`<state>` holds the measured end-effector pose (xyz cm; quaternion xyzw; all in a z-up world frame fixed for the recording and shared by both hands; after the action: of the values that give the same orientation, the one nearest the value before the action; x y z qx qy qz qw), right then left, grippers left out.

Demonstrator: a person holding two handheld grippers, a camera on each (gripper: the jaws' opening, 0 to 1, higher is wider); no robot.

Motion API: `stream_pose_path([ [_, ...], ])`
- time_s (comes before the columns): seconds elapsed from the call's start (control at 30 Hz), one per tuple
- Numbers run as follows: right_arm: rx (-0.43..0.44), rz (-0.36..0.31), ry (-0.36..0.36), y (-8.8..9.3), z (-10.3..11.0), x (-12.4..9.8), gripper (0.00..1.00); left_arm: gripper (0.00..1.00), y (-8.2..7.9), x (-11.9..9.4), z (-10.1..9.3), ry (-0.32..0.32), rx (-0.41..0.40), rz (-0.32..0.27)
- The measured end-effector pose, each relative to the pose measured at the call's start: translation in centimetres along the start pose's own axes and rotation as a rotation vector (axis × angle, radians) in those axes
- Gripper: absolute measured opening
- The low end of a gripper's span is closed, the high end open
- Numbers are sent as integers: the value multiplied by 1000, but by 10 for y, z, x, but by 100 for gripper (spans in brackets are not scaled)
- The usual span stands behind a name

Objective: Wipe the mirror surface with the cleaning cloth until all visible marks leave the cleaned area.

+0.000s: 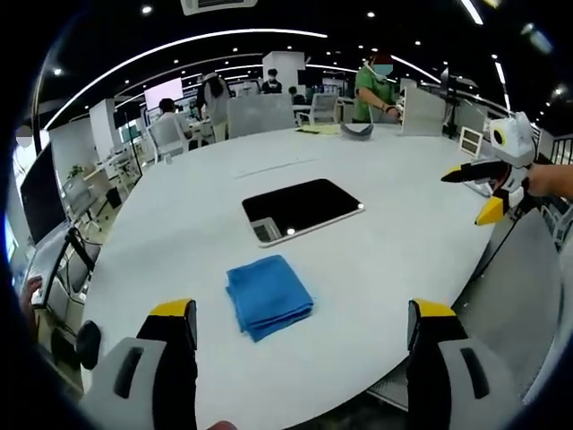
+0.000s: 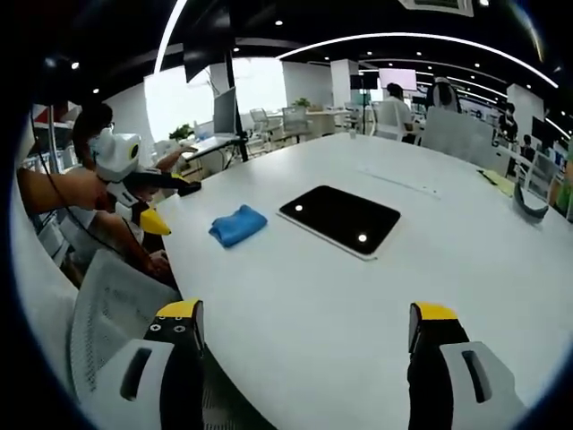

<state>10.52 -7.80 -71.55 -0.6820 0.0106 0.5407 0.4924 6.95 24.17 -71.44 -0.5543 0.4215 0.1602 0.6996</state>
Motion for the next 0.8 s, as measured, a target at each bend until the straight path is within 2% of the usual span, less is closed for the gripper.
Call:
stream_pose_path([
  [0.8, 3, -1, -7, -2, 0, 3, 94, 99, 3, 2, 3, -3, -24, 7],
])
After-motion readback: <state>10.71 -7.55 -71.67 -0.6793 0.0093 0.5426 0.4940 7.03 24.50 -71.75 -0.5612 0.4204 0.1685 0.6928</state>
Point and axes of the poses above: the point that each gripper's makers call its tool centre point, and the gripper's own axes: x roughly forward along the fingers, z roughly to its left, y roughly out of its underside, the point moved 6 cm from there along -x, roughly backward along the fingers, and after that the axes turned 13 degrees about z, right-handed, at the moved point
